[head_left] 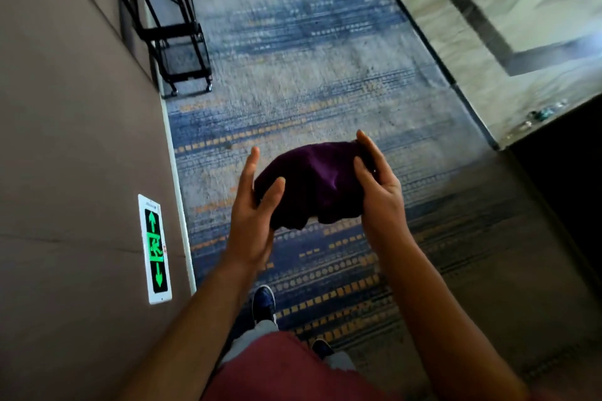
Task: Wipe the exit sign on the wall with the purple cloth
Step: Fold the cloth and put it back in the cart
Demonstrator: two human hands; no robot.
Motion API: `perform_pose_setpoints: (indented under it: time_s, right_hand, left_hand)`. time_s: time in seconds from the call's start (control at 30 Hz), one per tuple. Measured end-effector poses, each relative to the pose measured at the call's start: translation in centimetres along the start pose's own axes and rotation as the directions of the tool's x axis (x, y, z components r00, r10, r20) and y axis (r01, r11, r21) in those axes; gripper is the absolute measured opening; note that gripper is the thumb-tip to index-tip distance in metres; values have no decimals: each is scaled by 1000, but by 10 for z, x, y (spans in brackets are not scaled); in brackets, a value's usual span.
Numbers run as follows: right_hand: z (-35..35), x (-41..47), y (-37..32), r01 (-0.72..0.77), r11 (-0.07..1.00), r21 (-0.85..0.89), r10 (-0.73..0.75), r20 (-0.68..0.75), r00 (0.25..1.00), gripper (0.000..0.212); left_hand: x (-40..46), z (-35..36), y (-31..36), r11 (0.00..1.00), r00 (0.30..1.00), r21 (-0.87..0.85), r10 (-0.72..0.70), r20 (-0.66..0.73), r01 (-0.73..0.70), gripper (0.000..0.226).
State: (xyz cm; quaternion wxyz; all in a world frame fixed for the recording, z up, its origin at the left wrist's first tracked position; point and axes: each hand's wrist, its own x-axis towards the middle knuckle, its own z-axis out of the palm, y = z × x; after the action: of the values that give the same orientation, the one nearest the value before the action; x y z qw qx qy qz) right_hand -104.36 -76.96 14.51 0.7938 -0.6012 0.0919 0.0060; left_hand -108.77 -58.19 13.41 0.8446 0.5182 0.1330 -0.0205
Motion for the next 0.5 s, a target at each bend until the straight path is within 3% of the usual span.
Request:
perform_pose_setpoints:
  time_s: [0.13, 0.23, 0.33, 0.5]
  right_hand:
    - [27, 9, -15, 47, 997, 58, -36, -175, 984, 38]
    - [43, 17, -20, 30, 995, 100, -5, -244, 970, 36]
    - [53, 27, -28, 53, 994, 98, -33, -196, 980, 31]
    - [37, 69, -41, 109, 989, 105, -96, -122, 988, 26]
  left_hand:
    - [19, 0, 38, 981, 980, 19, 194, 50, -195, 67]
    - [38, 5, 55, 955, 963, 206, 167, 213, -211, 55]
    - [60, 16, 59, 950, 959, 268, 88, 269, -163, 46]
    - [108, 23, 70, 954, 959, 224, 141, 246, -198, 44]
